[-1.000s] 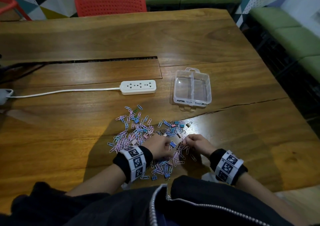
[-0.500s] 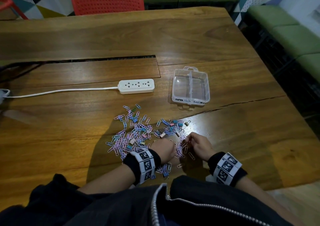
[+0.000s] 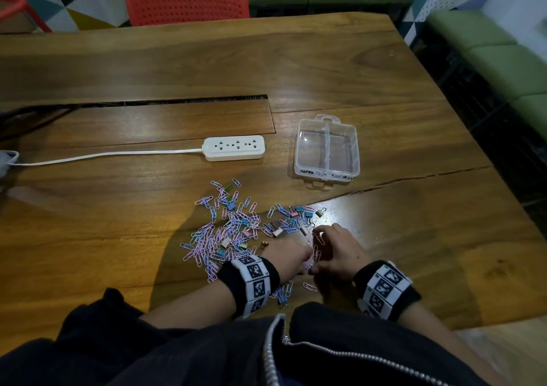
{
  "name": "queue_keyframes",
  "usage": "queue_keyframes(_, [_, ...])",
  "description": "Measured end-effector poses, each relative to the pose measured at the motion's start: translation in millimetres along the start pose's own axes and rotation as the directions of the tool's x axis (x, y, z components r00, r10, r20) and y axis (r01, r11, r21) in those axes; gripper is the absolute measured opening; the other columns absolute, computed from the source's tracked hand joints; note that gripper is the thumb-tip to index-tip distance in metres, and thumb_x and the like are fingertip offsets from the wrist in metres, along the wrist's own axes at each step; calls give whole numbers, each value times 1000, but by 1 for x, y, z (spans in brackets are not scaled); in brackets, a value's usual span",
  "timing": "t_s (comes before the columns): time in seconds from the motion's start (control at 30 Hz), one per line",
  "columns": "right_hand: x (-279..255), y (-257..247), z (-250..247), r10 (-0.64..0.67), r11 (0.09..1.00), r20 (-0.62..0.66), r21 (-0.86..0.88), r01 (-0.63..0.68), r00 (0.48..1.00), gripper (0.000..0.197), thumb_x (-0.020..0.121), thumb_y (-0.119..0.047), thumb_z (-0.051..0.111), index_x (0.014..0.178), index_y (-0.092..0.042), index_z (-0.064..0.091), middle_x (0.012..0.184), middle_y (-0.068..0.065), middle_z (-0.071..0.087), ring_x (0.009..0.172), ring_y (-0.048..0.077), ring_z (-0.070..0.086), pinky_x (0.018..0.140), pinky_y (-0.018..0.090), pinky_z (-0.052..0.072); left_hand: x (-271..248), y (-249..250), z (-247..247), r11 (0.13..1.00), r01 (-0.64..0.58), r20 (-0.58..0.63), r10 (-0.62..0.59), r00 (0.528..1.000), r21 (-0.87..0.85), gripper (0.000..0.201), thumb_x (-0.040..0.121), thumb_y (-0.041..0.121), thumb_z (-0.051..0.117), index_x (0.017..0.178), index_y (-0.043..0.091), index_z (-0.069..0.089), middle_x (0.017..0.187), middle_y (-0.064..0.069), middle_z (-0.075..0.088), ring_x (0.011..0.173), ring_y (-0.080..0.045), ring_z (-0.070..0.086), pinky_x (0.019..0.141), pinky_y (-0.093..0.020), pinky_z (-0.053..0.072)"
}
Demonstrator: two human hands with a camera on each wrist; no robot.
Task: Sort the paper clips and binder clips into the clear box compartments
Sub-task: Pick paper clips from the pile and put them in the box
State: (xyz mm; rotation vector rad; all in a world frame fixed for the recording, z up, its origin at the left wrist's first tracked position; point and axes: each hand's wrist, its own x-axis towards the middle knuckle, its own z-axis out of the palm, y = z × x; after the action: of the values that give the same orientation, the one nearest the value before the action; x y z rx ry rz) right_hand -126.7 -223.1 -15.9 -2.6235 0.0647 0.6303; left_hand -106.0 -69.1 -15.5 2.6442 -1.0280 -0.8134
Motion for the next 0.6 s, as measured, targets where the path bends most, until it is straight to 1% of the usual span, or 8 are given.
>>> queue_keyframes(0.1, [-1, 2, -2, -9, 1000, 28, 26, 8, 1000, 74, 63, -33, 80, 126, -22, 42, 120, 0, 46, 113, 16, 41, 92, 25, 33, -2, 1, 1, 998, 3, 13, -3, 1000, 56, 24, 94, 25, 47, 109, 7, 52, 104, -12, 63, 97, -27, 61, 84, -37, 52])
queue_keyframes(0.2, [-1, 0, 1, -45, 999, 24, 24, 45, 999, 61, 67, -32, 78, 118, -19, 48, 115, -2, 49, 102, 10, 40, 83, 18, 32, -3, -4, 4, 998, 42, 35, -44, 998, 54, 26, 97, 26, 40, 110, 5, 49, 106, -12, 62, 95, -27, 60, 82, -36, 52])
queue_keyframes(0.27, [1, -1, 4, -69, 996, -4, 55, 69, 998, 47, 71, -29, 75, 110, -17, 51, 109, -4, 50, 95, 7, 41, 74, 11, 30, -6, -10, 0, 996, 81, 45, -80, 996, -21, 30, 97, 29, 38, 109, 5, 50, 103, -11, 61, 90, -23, 58, 81, -33, 50])
queue_keyframes(0.33, [4, -2, 6, -64, 994, -27, 91, 67, 998, 31, 77, -26, 69, 100, -17, 52, 101, -6, 50, 92, 9, 44, 69, 9, 30, -10, -19, -7, 968, 132, 53, -123, 991, -212, 31, 97, 30, 38, 105, 4, 53, 94, -10, 57, 81, -20, 53, 76, -30, 49])
queue_keyframes(0.43, [9, -6, 7, -41, 993, 7, 107, 40, 999, 16, 84, -22, 61, 82, -22, 45, 94, -6, 47, 91, 12, 47, 76, 17, 33, -12, -34, -24, 805, 203, 70, -198, 978, -558, 23, 94, 32, 45, 93, 11, 54, 89, -1, 53, 78, -14, 51, 65, -21, 43])
queue_keyframes(0.5, [13, -8, 5, -33, 998, 63, 53, 30, 997, 27, 88, -23, 55, 70, -28, 36, 90, -6, 43, 88, 12, 44, 77, 20, 32, -8, -42, -35, 689, 221, 84, -228, 970, -690, 18, 93, 32, 47, 82, 18, 51, 82, 3, 53, 66, -9, 48, 58, -18, 39])
queue_keyframes(0.57, [14, -11, 2, -39, 999, 103, -15, 40, 994, 28, 91, -23, 51, 69, -30, 34, 90, -5, 40, 87, 12, 42, 77, 21, 33, -1, -47, -49, 547, 245, 102, -278, 955, -800, 19, 93, 30, 48, 77, 19, 48, 70, 3, 48, 50, -7, 41, 46, -20, 35])
queue_keyframes(0.6, [14, -13, 0, -44, 998, 112, -49, 49, 993, 17, 92, -23, 49, 76, -26, 43, 94, -4, 41, 87, 11, 41, 77, 20, 34, 4, -49, -56, 467, 258, 120, -305, 945, -846, 19, 93, 29, 48, 77, 18, 48, 64, 3, 45, 43, -6, 38, 39, -18, 32])
